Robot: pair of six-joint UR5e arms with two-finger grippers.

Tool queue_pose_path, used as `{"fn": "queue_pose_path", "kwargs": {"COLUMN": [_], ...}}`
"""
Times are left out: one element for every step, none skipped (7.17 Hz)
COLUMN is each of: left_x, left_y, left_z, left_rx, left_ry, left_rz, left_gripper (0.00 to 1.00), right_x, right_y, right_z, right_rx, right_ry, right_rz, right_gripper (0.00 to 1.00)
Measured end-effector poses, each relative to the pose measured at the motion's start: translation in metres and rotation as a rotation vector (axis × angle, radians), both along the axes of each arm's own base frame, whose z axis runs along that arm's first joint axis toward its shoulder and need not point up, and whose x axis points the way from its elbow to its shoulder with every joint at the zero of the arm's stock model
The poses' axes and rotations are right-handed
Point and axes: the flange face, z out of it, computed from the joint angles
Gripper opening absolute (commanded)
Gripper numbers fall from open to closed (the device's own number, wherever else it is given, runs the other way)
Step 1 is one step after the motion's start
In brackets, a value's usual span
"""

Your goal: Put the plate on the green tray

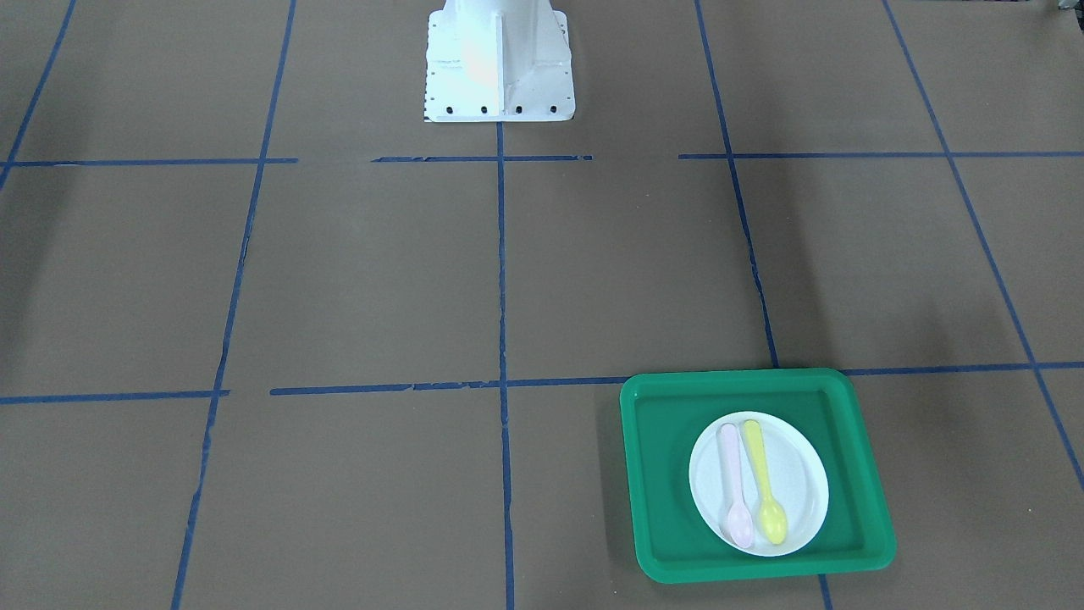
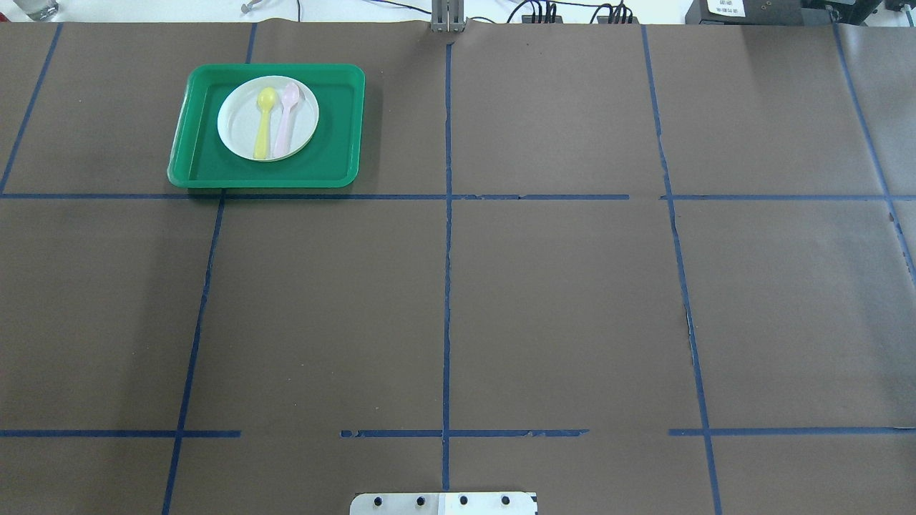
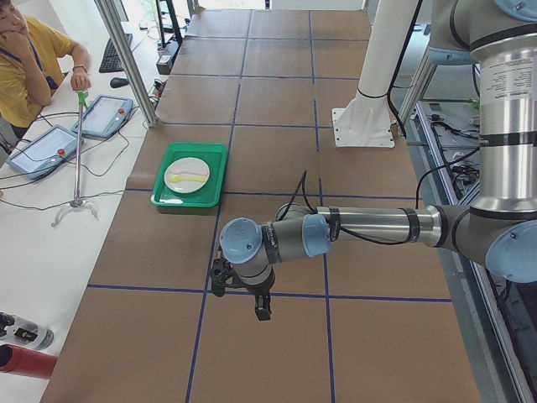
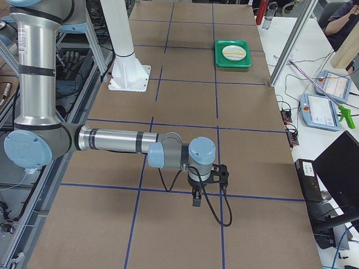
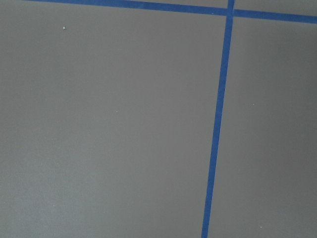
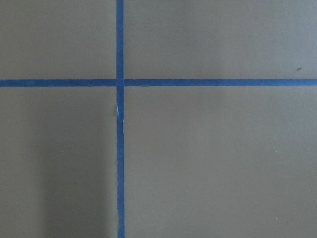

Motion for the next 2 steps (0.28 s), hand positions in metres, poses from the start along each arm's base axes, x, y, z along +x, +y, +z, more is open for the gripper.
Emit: {"fn": "queue_pose_path", "kwargs": {"left_x": [-0.0001,-0.0001], "left_y": [-0.0019,-0.004], "left_z": [0.0055,0.0138], "left_rx": [-0.005,-0.009], "left_ry": [0.0,0.0], "left_rz": [-0.002,-0.005], "left_gripper": [1.0,1.0], "right_x": [0.0,0.0], "right_y": [0.0,0.0], "right_z": [0.0,0.0], "right_rx": [0.0,0.0], "right_ry": [0.0,0.0], "right_rz": [0.0,0.0], "right_gripper": [1.0,1.0]}}
